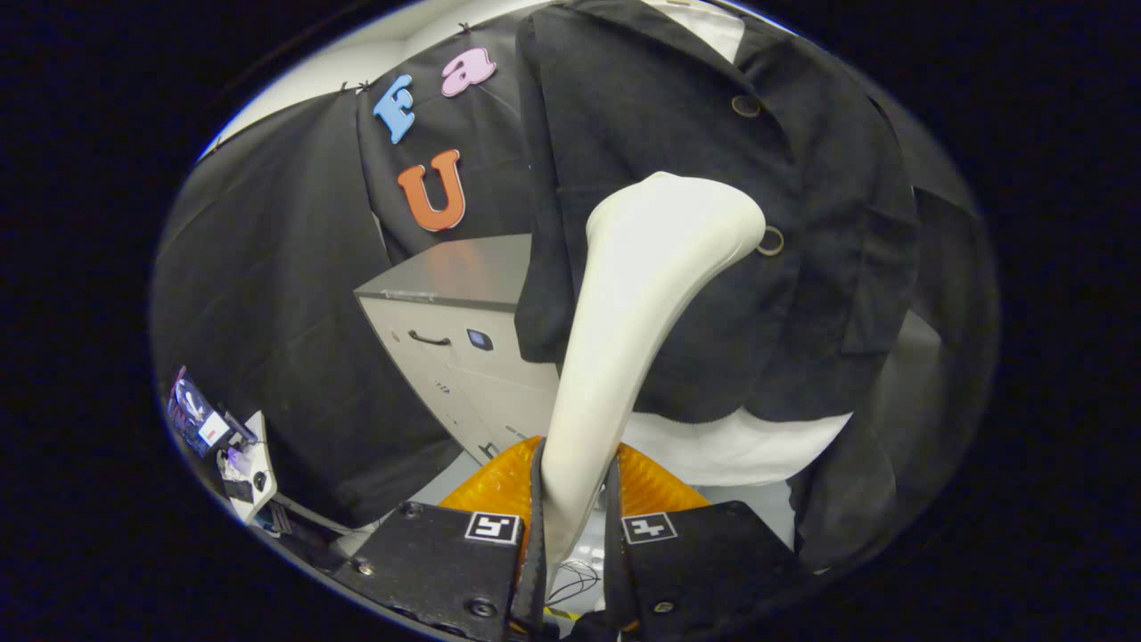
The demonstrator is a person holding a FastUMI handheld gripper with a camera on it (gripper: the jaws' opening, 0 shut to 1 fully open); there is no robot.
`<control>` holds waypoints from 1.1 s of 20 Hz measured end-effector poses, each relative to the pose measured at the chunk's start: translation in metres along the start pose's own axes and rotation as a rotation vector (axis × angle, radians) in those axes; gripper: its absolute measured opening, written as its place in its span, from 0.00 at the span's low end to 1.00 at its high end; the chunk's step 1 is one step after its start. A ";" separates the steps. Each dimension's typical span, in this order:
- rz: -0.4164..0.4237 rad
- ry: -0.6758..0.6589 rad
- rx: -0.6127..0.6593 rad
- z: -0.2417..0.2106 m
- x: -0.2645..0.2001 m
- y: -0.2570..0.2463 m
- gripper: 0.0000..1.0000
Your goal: Iron the clothes twice with a garment steamer, once on the left side and once on the right side.
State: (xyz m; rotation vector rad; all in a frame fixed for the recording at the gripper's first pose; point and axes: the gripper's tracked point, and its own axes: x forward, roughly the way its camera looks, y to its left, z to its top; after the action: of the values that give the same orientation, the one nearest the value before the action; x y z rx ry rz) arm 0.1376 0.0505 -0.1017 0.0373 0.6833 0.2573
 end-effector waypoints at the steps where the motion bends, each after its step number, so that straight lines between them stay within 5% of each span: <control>1: -0.001 0.014 0.006 -0.010 0.002 -0.002 0.29; 11: -0.004 0.046 0.116 -0.049 0.007 -0.017 0.29; 22: -0.028 -0.267 0.064 0.085 -0.135 -0.065 0.29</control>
State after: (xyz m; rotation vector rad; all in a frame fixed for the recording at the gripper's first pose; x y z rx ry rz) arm 0.1050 -0.0410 0.0403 0.1213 0.4263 0.1994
